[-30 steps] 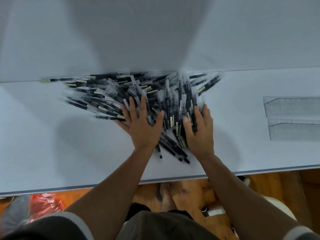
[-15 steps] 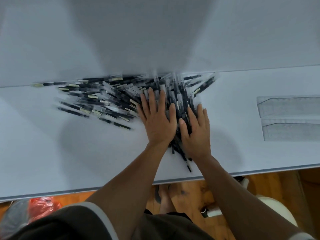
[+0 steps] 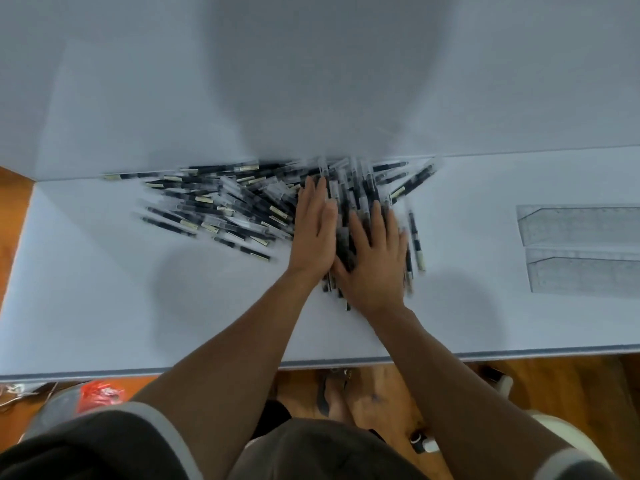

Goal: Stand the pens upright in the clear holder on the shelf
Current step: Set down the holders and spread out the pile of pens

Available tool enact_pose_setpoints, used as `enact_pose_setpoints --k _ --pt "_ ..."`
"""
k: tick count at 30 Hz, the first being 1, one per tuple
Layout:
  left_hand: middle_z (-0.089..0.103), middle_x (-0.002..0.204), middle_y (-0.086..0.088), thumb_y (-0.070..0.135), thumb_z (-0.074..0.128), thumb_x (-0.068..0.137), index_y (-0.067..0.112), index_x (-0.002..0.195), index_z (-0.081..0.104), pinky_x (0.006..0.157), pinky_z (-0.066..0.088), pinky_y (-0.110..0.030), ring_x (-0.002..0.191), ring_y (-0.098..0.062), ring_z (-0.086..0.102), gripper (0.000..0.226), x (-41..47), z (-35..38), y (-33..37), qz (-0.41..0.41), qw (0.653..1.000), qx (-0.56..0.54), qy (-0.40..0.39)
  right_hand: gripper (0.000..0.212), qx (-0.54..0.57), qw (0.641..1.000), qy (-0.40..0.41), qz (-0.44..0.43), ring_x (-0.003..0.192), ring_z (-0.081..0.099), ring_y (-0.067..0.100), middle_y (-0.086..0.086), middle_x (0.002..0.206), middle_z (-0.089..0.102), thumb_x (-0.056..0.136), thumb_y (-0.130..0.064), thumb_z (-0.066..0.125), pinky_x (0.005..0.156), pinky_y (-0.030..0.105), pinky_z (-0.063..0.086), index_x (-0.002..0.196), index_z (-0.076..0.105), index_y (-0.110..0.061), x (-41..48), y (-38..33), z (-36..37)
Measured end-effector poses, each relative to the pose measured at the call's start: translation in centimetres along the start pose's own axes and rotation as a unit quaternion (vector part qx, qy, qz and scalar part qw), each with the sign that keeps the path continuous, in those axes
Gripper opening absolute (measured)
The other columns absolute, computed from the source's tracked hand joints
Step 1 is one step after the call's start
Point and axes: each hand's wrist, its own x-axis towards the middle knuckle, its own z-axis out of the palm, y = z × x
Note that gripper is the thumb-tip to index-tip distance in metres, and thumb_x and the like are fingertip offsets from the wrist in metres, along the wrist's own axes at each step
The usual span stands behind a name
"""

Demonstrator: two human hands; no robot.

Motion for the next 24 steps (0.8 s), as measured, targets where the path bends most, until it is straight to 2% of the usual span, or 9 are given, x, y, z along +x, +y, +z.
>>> enact_pose_setpoints --k 3,5,9,12,15,19,22,24 --pt "0.016 0.16 0.009 0.038 0.031 0.104 0.025 0.151 0.026 0.122 0.008 -0.033 0.147 -0.004 0.007 0.049 0.0 -2.5 -0.2 0.0 1.0 0.007 0.003 0.074 -0.043 0.998 -0.039 -0.023 0.149 0.005 0.039 0.014 0.162 0.011 0.091 -0.064 0.027 0.116 0.061 0.006 0.154 0.024 -0.024 1.6 -1.9 0.4" --pt "0.024 0.158 0.007 0.039 0.035 0.103 0.023 0.148 0.034 0.12 0.014 -0.03 0.145 -0.004 0.015 0.048 0.0 -4.9 -0.9 0.012 0.999 0.031 0.024 0.071 -0.063 0.995 -0.075 -0.019 0.15 -0.003 0.036 0.013 0.163 0.003 0.095 -0.062 0.029 0.117 0.06 0.002 0.155 0.018 -0.026 2.1 -2.4 1.2" --pt "0.041 0.149 -0.007 0.03 0.045 0.101 0.013 0.142 0.044 0.117 0.027 -0.038 0.14 -0.02 0.033 0.044 0.8 -11.7 -4.3 -0.002 0.987 0.116 0.113 0.068 -0.076 0.995 -0.055 -0.02 0.149 0.003 0.038 0.015 0.162 0.013 0.096 -0.059 0.03 0.116 0.063 0.008 0.151 0.033 -0.02 2.0 -2.2 2.4" --pt "0.042 0.147 -0.013 0.022 0.048 0.099 0.007 0.142 0.044 0.117 0.025 -0.038 0.139 -0.027 0.035 0.045 2.4 -17.1 -6.7 -0.035 0.965 0.213 0.152 0.069 -0.071 0.996 -0.046 -0.015 0.15 0.003 0.035 0.013 0.162 0.014 0.094 -0.06 0.026 0.117 0.059 0.005 0.15 0.035 -0.02 2.0 -2.2 2.8" --pt "0.037 0.152 -0.011 0.031 0.052 0.097 0.01 0.145 0.038 0.119 0.02 -0.039 0.142 -0.027 0.028 0.054 4.3 -20.8 -8.2 -0.016 0.937 0.334 0.101 0.071 -0.064 0.997 -0.042 0.001 0.15 0.001 0.032 0.011 0.162 0.013 0.092 -0.061 0.023 0.118 0.056 0.002 0.151 0.033 -0.022 2.0 -2.7 2.8" --pt "0.05 0.139 -0.013 0.048 0.062 0.086 0.009 0.139 0.048 0.111 0.033 -0.042 0.128 -0.032 0.045 0.067 7.0 -23.3 -9.4 0.064 0.91 0.409 0.036 0.071 -0.063 0.997 -0.04 0.016 0.15 0.002 0.031 0.01 0.162 0.013 0.091 -0.061 0.026 0.118 0.057 0.003 0.15 0.034 -0.023 2.2 -3.1 3.0" --pt "0.053 0.135 -0.01 0.061 0.053 0.083 0.011 0.137 0.049 0.106 0.038 -0.045 0.122 -0.032 0.051 0.074 7.9 -24.1 -10.4 0.069 0.889 0.452 0.004 0.071 -0.067 0.997 -0.027 0.017 0.15 0.005 0.033 0.012 0.162 0.017 0.091 -0.06 0.028 0.117 0.058 0.004 0.149 0.037 -0.02 2.3 -3.3 3.0" --pt "0.05 0.138 -0.007 0.069 0.045 0.084 0.015 0.14 0.047 0.108 0.035 -0.044 0.126 -0.03 0.047 0.077 8.2 -24.3 -10.7 0.063 0.881 0.469 0.0 0.071 -0.069 0.997 -0.021 0.02 0.149 0.007 0.034 0.013 0.161 0.018 0.091 -0.06 0.029 0.116 0.059 0.006 0.148 0.039 -0.019 2.3 -3.5 3.1"
